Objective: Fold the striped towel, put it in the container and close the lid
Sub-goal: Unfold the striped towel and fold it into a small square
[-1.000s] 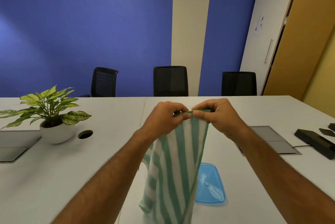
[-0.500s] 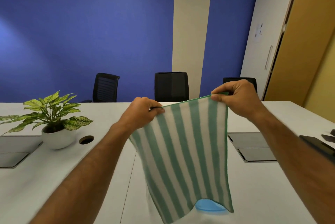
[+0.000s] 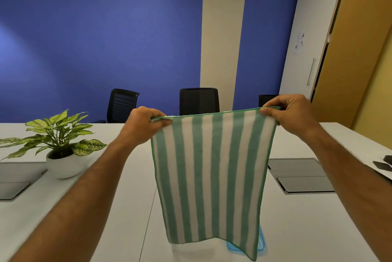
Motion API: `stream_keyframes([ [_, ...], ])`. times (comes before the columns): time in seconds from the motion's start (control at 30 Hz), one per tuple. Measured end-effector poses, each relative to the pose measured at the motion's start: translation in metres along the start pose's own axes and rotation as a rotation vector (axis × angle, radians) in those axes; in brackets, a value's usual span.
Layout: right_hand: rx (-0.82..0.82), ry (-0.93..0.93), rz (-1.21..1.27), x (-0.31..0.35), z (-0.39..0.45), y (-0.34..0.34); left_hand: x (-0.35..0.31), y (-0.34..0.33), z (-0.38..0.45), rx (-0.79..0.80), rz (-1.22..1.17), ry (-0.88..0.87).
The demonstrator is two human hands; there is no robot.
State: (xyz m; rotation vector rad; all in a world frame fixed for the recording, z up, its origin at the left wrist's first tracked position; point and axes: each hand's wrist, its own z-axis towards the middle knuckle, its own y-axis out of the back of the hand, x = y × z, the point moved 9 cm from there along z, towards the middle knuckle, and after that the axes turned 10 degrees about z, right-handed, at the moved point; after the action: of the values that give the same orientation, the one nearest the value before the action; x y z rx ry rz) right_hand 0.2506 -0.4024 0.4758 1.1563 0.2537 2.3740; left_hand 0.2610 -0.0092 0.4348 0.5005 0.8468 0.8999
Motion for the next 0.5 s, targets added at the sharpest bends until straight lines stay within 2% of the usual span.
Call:
stream_keyframes([
  [0.2,-0.099,-0.074,0.099,-0.008,0.001,0.013,0.021,0.011,-0.003,-0.093,-0.393,0.140],
  [0.3,-0.032,-0.148,0.202,-0.014,0.003,0.009,0.027,0.011,-0.006,-0.123,-0.584,0.177],
  [0.5,0.081,-0.270,0.441,-0.017,-0.002,-0.001,0.034,0.007,-0.006,-0.114,-0.633,0.223],
])
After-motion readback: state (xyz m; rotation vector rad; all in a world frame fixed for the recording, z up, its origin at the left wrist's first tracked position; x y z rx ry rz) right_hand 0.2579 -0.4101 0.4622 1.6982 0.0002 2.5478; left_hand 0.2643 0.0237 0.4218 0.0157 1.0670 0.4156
